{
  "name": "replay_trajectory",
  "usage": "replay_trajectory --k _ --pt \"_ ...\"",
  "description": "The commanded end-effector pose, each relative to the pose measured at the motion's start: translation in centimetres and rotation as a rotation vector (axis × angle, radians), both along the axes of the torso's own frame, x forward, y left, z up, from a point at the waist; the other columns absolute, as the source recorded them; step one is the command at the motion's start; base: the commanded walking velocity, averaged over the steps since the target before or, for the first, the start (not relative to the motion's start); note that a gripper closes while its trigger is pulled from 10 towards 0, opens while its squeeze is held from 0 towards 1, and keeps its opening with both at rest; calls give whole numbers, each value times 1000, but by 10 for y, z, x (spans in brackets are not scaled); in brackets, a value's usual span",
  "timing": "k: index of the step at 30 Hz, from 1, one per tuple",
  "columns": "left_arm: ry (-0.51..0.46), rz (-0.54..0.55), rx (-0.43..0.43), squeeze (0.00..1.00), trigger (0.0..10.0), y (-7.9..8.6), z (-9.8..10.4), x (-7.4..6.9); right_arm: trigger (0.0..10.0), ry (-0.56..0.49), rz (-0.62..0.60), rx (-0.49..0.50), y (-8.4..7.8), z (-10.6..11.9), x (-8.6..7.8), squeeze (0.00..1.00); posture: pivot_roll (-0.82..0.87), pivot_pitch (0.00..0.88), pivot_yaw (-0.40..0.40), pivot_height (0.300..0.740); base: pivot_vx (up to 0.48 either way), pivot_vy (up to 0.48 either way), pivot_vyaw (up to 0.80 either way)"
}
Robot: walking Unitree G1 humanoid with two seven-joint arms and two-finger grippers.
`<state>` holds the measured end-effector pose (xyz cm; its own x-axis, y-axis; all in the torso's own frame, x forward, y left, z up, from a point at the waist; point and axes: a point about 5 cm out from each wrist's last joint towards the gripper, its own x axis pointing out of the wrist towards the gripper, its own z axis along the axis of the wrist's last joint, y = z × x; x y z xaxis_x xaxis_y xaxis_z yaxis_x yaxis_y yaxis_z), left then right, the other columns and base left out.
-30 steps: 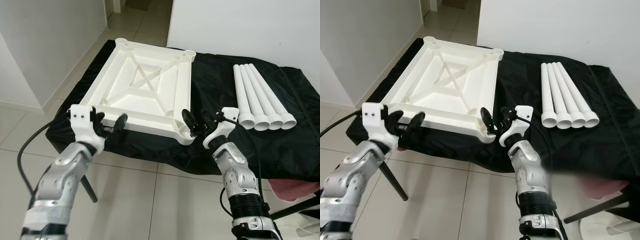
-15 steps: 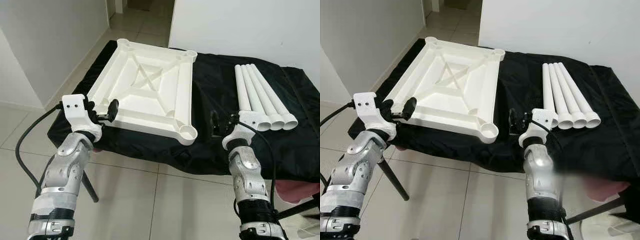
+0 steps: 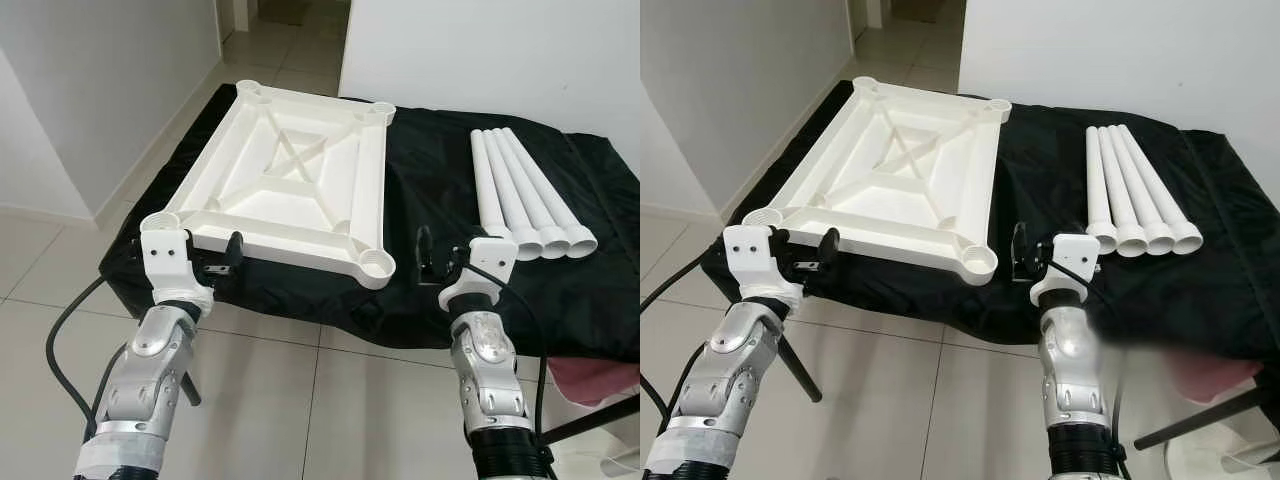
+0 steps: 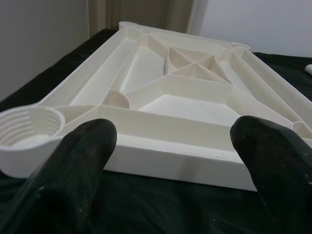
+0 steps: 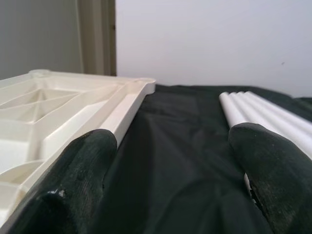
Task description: Building children table
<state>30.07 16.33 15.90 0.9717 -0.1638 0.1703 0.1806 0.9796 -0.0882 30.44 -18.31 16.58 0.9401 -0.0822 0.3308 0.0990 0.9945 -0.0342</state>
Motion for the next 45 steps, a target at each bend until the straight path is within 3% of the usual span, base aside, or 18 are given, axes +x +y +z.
replay_trajectory --k 1,27,45 --pt "-16 -34 35 0 10000 -2 0 -2 10000 8 -28 -10 -5 -1 3 0 39 36 -39 740 0 0 0" --pt "-60 -14 67 0 10000 0 5 2 10000 -35 21 -33 3 9 17 0 4 6 -50 740 0 0 0" --pt "-76 -47 114 0 10000 -4 8 8 10000 -48 -3 -41 4 5 9 0 5 25 -11 740 0 0 0"
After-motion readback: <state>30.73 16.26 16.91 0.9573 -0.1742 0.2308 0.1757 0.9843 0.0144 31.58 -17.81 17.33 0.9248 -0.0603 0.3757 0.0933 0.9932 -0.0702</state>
